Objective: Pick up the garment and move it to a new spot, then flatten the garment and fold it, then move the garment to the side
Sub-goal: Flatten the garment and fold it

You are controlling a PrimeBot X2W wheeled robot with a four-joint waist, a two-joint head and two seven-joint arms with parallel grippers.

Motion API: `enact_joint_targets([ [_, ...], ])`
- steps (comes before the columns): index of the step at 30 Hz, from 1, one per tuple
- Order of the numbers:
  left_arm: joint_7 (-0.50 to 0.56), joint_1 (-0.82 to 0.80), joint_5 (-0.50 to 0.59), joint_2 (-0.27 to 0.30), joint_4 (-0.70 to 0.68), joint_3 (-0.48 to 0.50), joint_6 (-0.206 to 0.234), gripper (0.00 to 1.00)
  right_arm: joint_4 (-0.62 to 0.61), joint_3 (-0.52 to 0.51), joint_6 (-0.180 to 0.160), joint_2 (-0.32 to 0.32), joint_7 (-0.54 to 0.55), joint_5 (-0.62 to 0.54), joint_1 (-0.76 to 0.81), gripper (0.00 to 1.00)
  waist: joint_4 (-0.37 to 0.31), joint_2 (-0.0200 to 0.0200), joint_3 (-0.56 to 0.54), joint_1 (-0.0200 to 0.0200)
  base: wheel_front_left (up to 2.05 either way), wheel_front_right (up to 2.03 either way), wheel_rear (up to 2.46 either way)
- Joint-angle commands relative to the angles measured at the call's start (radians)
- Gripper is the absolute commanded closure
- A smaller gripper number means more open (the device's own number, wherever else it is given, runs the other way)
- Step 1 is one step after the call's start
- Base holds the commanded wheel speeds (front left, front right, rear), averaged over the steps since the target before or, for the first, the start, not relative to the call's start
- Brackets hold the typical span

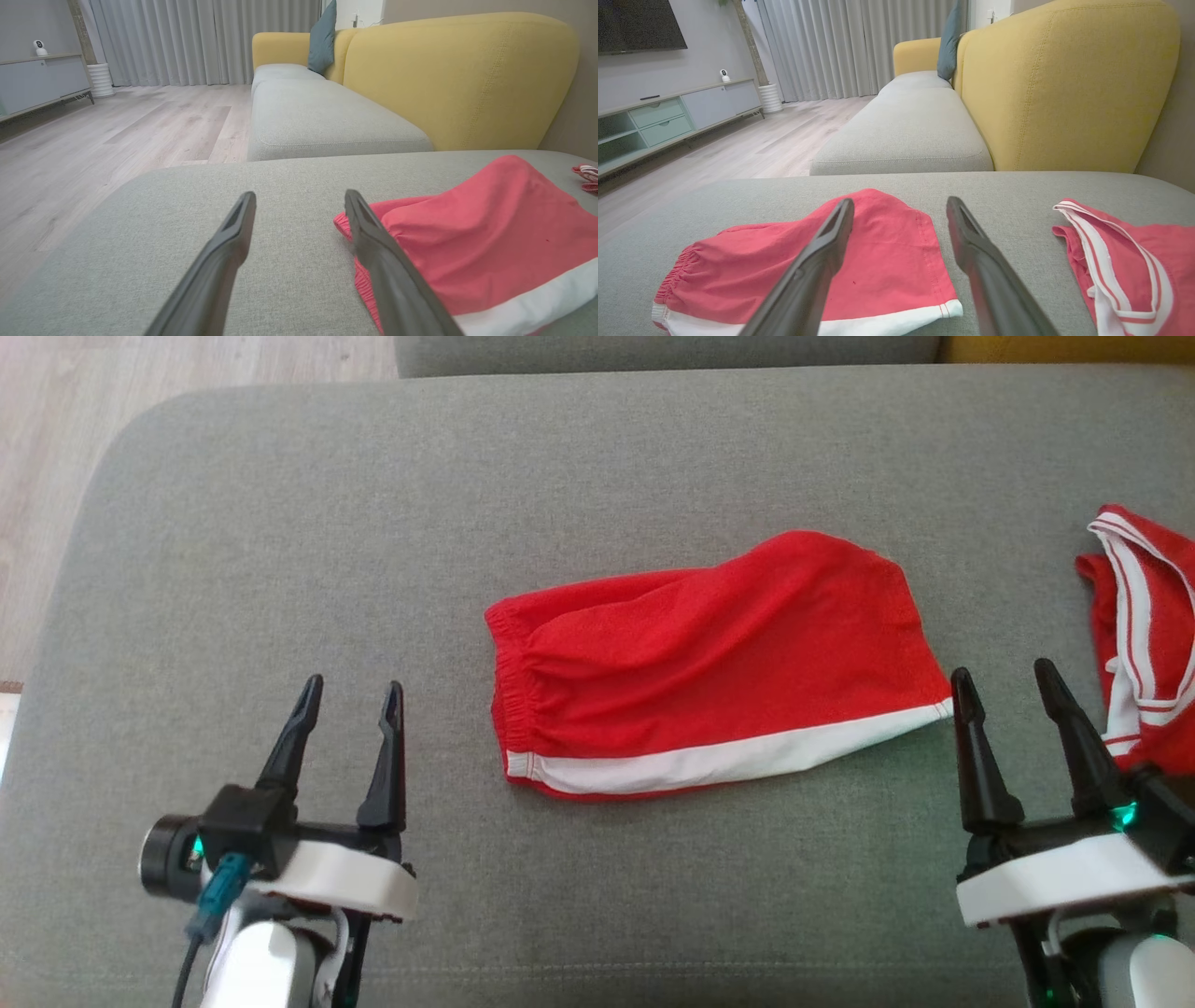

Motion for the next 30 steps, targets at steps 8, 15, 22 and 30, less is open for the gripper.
enact_joint_targets([
  [8,0.034,-0.047,0.000,0.016,-0.034,-0.012,-0.025,0.00,-0.035,0.021,0.003,0.003,0.003,0.005,-0.023,0.00,-0.003,0.0000,0.013,0.0000,0.00,0.00,0.00],
  [15,0.205,-0.074,-0.065,0.001,0.030,-0.115,-0.101,0.00,-0.026,0.037,0.003,0.004,0.008,0.010,-0.039,0.00,-0.030,0.0000,0.050,0.0000,0.00,0.00,0.00],
  [22,0.288,-0.097,-0.117,0.008,0.097,-0.140,-0.119,0.00,-0.012,0.036,0.003,0.006,0.008,0.017,-0.054,0.00,-0.060,0.0000,0.086,0.0000,0.00,0.00,0.00],
  [30,0.279,-0.123,-0.120,0.025,0.122,-0.141,-0.120,1.00,0.024,0.006,0.003,0.000,0.042,0.027,-0.055,0.00,-0.068,0.0000,0.105,0.0000,0.00,0.00,0.00],
])
